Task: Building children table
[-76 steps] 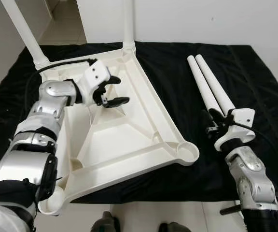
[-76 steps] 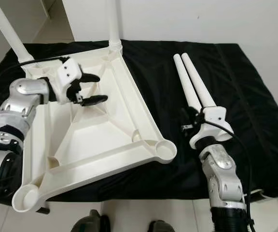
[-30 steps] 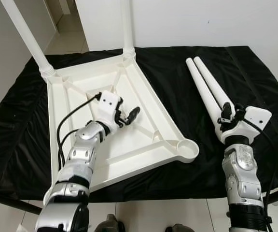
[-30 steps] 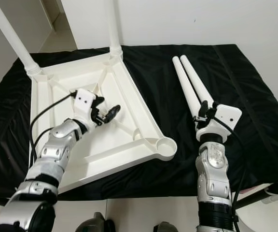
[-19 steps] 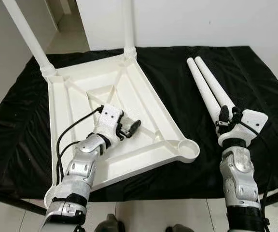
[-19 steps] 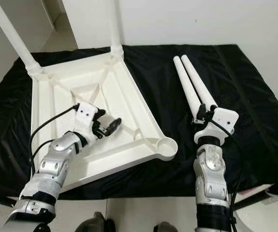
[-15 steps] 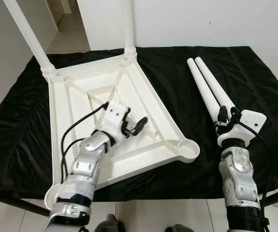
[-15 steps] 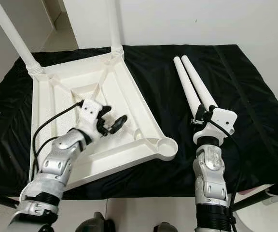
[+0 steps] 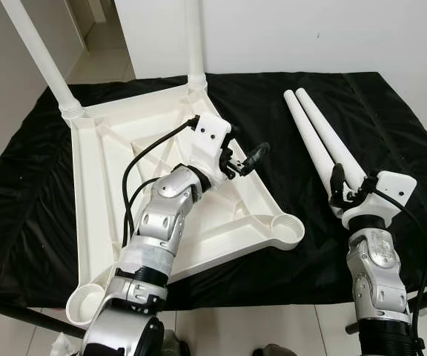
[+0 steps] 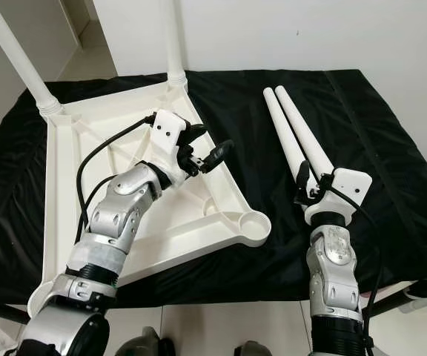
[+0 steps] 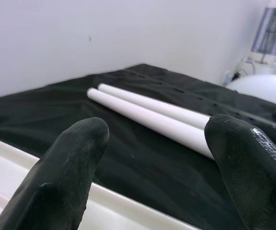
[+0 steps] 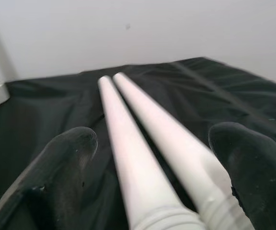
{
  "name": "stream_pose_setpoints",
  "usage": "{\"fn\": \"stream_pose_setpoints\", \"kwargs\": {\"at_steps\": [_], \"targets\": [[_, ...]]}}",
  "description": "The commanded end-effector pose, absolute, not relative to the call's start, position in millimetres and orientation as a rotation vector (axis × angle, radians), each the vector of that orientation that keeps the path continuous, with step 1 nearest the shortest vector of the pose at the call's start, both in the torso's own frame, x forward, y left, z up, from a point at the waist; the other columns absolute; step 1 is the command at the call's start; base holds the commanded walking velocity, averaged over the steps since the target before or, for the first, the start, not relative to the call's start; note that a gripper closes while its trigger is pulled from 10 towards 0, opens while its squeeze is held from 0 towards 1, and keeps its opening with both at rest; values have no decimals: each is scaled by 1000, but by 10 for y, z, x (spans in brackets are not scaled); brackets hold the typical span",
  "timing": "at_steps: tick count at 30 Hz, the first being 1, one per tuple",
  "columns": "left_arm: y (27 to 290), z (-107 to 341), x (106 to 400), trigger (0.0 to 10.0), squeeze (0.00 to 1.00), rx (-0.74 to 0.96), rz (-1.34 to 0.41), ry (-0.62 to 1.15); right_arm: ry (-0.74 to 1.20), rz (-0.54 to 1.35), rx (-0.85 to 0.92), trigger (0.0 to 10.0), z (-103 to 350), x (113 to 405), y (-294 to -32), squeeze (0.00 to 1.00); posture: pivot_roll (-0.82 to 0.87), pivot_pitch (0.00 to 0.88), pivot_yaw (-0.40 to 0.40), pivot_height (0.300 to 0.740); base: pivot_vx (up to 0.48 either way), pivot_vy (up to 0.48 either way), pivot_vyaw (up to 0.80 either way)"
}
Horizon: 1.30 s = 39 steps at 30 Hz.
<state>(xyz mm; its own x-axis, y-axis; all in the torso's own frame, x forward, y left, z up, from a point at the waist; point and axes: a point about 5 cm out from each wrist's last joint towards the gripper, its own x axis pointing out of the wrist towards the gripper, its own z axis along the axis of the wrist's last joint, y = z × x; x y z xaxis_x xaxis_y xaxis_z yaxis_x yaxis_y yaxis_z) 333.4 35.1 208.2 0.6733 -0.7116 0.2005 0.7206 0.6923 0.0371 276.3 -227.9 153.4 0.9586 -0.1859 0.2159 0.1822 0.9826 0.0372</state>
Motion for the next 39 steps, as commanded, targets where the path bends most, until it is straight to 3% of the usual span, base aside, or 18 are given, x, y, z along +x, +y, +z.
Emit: {"fn": "stream_pose_setpoints", "kwargs": {"at_steps": [1,7,9,10,26,39], "targets": [[355,2105,3330,10000,0,-46,-829,-204,-191,-169,18,10000,1496,2749,-2301,1000,-20,0,41,740,0,0,0],[313,2141,3303,10000,0,6,-884,-210,-144,-124,0,10000,1448,2763,-2318,1000,-23,0,40,740,0,0,0],[300,2142,3302,10000,0,30,-888,-212,-124,-79,-7,10000,1424,2773,-2297,941,-25,0,41,740,0,0,0],[285,2139,3305,10000,0,45,-893,-211,-109,-47,-17,10000,1405,2786,-2284,0,-27,0,42,740,0,0,0],[212,2144,3270,10000,0,53,-915,-200,-22,50,44,10000,1252,2880,-2189,0,-21,0,27,740,0,0,0],[220,2187,3276,10000,0,42,-896,-212,-51,-72,44,10000,1265,2768,-2211,0,-12,0,6,740,0,0,0]]}}
